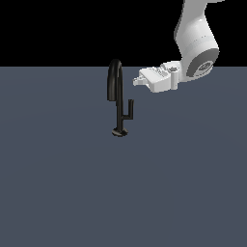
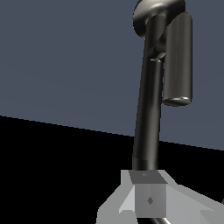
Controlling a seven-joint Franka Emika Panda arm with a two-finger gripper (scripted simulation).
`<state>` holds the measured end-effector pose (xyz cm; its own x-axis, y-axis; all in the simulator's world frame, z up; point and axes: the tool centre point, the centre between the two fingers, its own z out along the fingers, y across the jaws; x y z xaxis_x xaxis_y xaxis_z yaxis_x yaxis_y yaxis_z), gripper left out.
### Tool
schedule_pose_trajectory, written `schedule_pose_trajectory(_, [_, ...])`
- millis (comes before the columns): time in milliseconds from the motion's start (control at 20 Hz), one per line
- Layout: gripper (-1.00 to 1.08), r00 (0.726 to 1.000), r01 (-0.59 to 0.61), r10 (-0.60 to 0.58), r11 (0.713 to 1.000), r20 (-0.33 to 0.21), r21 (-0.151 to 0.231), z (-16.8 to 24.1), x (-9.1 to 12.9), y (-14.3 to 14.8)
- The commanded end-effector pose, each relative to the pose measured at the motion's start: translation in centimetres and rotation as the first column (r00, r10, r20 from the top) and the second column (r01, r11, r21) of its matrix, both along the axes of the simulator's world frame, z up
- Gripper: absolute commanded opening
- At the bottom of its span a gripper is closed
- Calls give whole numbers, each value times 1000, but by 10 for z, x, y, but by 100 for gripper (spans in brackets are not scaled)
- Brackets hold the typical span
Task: Turn on the faucet by rotating a designated handle.
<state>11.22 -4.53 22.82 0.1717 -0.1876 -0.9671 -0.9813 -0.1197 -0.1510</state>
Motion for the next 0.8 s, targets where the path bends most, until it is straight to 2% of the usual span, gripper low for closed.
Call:
schedule_pose_trajectory(0, [-100, 997, 53, -50, 997, -50, 53, -22, 7, 1])
schedule_pose_trajectory(150, [-100, 990, 109, -98, 989, -104, 102, -44, 12, 3])
schedule_pose_trajectory(350, [-100, 977, 167, -143, 975, -159, 148, -68, 16, 6])
schedule_pose_trajectory(550, [-100, 967, 202, -167, 964, -193, 175, -82, 18, 9])
schedule_pose_trajectory(750, [-100, 963, 214, -175, 960, -205, 183, -86, 18, 10])
